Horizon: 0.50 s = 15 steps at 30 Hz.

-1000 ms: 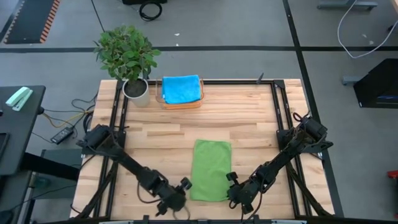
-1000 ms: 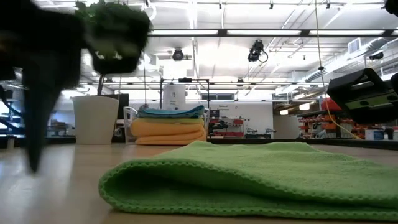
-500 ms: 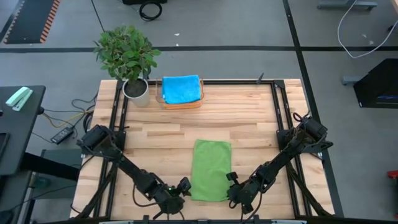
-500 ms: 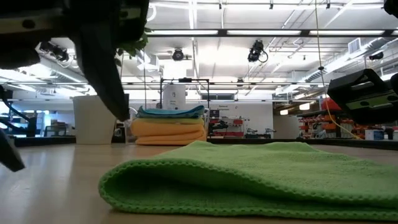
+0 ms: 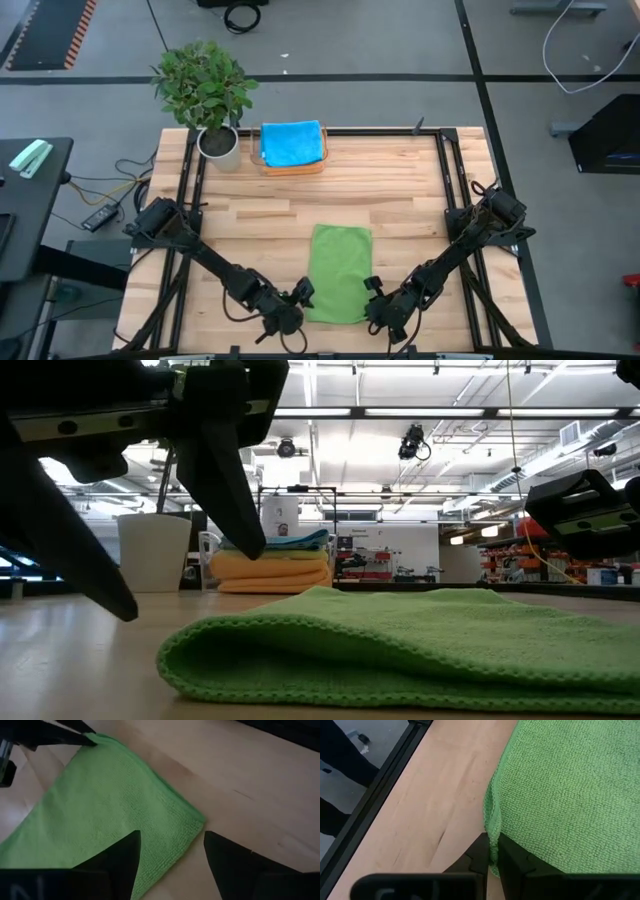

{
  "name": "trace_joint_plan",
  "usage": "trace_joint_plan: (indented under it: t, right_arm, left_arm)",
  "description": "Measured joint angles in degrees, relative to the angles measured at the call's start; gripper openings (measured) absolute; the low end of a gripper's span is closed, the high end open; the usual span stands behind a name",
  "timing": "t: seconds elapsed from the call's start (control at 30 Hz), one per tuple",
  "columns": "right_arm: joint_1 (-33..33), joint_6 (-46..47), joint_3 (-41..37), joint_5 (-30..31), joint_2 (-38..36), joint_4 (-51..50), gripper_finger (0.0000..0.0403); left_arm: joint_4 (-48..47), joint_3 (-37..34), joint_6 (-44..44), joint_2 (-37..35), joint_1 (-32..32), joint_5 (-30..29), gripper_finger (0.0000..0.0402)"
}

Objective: Fold microfiber towels
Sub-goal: Fold the green microfiber cloth

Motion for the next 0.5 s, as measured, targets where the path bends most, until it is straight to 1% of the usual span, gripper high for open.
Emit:
trace_joint_plan:
  t: [0.13, 0.23, 0.3, 0.4, 0.43, 0.5]
  right_arm:
    - [0.0, 0.0, 0.0, 0.0, 0.0, 0.0, 0.0039]
    - [0.0, 0.0, 0.0, 0.0, 0.0, 0.0, 0.0039]
    - [0.0, 0.0, 0.0, 0.0, 0.0, 0.0, 0.0039]
    - [0.0, 0.0, 0.0, 0.1, 0.0, 0.0, 0.0039]
    - [0.0, 0.0, 0.0, 0.1, 0.0, 0.0, 0.0039]
    - [0.0, 0.0, 0.0, 0.1, 0.0, 0.0, 0.0039]
  left_arm:
    - [-0.1, 0.0, 2.7, 0.0, -0.2, 0.0, 0.0231]
    - [0.0, 0.0, 2.8, 0.8, -0.2, 0.2, 0.0232]
    - [0.3, 0.0, 4.2, 1.5, -0.2, 1.4, 0.0230]
    - [1.7, 0.0, 9.1, 2.3, -0.3, 2.4, 0.0223]
    - [3.3, 0.1, 9.6, 2.9, -0.3, 2.4, 0.0221]
    - [3.1, 0.1, 9.3, 3.4, -0.1, 2.3, 0.0218]
